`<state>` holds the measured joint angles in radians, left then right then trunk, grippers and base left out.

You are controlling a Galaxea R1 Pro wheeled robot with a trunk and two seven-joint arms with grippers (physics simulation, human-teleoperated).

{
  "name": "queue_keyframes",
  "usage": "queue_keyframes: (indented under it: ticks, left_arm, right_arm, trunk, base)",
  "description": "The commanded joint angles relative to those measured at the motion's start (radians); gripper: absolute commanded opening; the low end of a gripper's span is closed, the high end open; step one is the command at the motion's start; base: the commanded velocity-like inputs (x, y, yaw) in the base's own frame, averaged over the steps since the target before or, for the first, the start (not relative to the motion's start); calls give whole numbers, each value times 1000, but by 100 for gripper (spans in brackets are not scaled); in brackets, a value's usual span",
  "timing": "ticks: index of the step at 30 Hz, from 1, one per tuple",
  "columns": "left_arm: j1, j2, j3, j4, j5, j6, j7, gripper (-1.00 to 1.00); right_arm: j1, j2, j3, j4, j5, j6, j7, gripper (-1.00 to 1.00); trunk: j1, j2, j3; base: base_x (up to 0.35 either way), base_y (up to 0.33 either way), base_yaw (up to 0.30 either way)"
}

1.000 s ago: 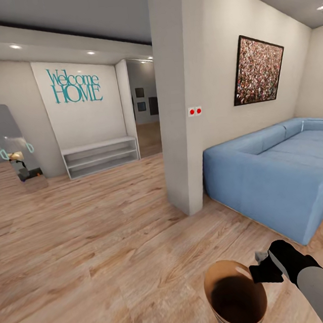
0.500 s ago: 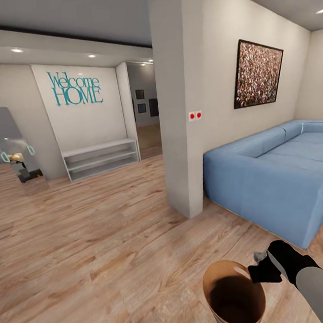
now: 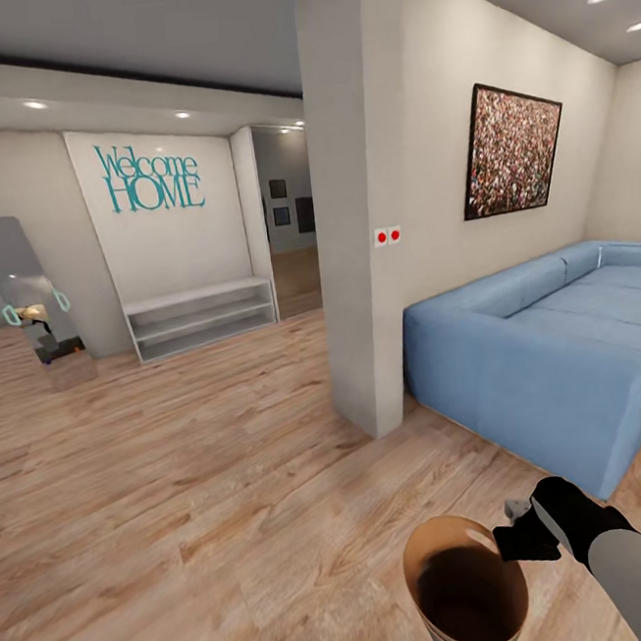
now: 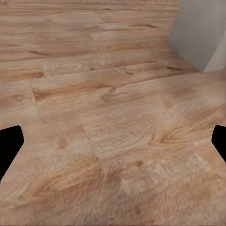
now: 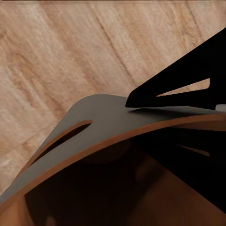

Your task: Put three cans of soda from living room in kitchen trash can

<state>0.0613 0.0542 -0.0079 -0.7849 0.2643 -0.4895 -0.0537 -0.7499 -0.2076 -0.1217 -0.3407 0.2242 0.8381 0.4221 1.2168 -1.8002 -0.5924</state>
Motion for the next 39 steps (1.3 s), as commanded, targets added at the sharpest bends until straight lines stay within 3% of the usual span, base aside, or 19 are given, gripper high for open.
queue_keyframes:
  ticks: [1, 5, 10, 13, 16, 17, 20, 27, 29, 33, 35, 39]
  left_arm:
    - [-1, 1, 0, 0, 0, 0, 0, 100]
    - [-2, 2, 2, 1, 1, 16, 0, 100]
    - [-9, 4, 4, -4, 4, 81, -1, 100]
    - [-38, 5, 5, -13, 7, 155, 0, 100]
    - [-79, 6, 6, -30, 9, 254, 1, 100]
    - [-113, 6, 7, -44, 10, 328, 2, 100]
    - [-173, 6, 7, -74, 9, 428, 3, 100]
    - [-388, 7, 11, -144, 13, 764, 6, 100]
    - [-415, 7, 12, -138, 13, 802, 3, 100]
    - [-431, 6, 8, -136, 11, 738, -5, 100]
    - [-433, 4, 1, -131, 3, 664, -5, 100]
    - [-435, 2, -1, -110, 1, 639, -7, 100]
  right_arm:
    - [0, 0, -4, 0, -20, 3, 6, -100]
    - [1, 0, -4, 0, -20, -2, 6, -100]
    - [1, 1, -4, 1, -20, -6, 6, -100]
    - [1, 0, -3, 1, -20, -7, 6, -100]
    - [2, 0, -3, 2, -20, -8, 6, -100]
    - [2, 0, -3, 2, -20, -8, 6, -100]
    - [3, 1, -3, 2, -20, -9, 6, -100]
    - [24, 3, -2, 4, -18, -73, 2, -100]
    - [27, 0, -2, 3, -17, -79, 1, -100]
    - [30, 1, -3, 1, -17, -88, 0, -100]
    - [30, -2, -4, 1, -19, -91, -1, -100]
    - [30, -6, -6, 0, -20, -92, -2, -100]
  trunk:
    - [-4, 7, 3]
    - [-19, 35, 16]
    - [-38, 70, 32]
    - [-50, 91, 41]
    - [-61, 112, 50]
    - [-65, 119, 53]
    - [-77, 140, 63]
    - [-96, 175, 79]
    - [-96, 175, 79]
    - [-96, 175, 79]
    - [-96, 175, 79]
    - [-96, 175, 79]
  base:
    - [0, 0, 0]
    - [0, 0, 0]
    - [0, 0, 0]
    - [0, 0, 0]
    - [0, 0, 0]
    - [0, 0, 0]
    - [0, 0, 0]
    - [0, 0, 0]
    - [0, 0, 0]
    - [1, 0, 0]
    - [-13, -21, 0]
    - [-127, -115, -6]
